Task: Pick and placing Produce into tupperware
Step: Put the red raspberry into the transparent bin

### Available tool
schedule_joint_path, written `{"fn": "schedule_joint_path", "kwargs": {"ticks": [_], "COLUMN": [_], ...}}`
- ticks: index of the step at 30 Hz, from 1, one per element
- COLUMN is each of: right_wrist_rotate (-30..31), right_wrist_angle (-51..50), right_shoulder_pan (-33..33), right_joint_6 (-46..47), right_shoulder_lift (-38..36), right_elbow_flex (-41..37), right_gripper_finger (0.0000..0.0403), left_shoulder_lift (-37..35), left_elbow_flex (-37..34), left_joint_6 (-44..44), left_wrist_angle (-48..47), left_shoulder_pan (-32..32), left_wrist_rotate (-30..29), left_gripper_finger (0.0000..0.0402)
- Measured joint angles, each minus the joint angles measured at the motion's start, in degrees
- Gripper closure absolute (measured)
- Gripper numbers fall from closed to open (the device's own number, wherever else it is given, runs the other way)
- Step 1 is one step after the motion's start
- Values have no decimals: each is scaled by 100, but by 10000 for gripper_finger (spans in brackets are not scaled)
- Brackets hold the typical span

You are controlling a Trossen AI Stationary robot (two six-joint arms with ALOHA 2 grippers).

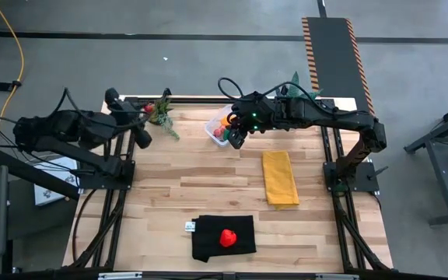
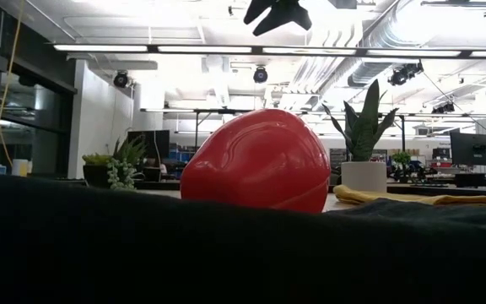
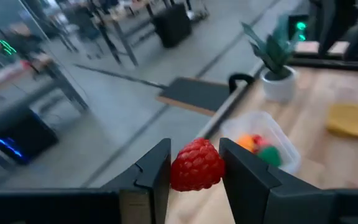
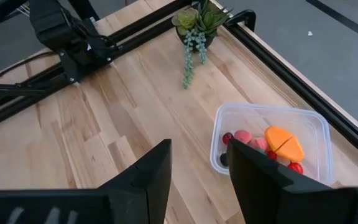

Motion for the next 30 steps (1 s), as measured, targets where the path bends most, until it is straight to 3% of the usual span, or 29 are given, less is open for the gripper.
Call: {"fn": "schedule_joint_path", "kwargs": {"ticks": [6, 13, 19, 30], "right_wrist_rotate": [33, 81, 79, 76], "right_wrist_angle": [111, 155, 177, 181], "right_shoulder_pan": [0, 0, 0, 2], "right_joint_6": [-34, -65, -65, -2], "right_shoulder_lift": [0, 0, 0, 0], "right_elbow_flex": [0, 0, 0, 0], "right_gripper_finger": [256, 256, 256, 256], "left_shoulder_lift": [-3, -62, -183, 397], "left_elbow_flex": [0, -3, -2, -2], "left_joint_6": [1275, 2217, 2230, 1931], "left_wrist_angle": [1042, 2068, 2338, 2689], "left_shoulder_pan": [2, 243, 1472, 3979], "left_wrist_rotate": [-225, 231, 1662, 5156], "left_gripper_finger": [285, 285, 285, 285]}}
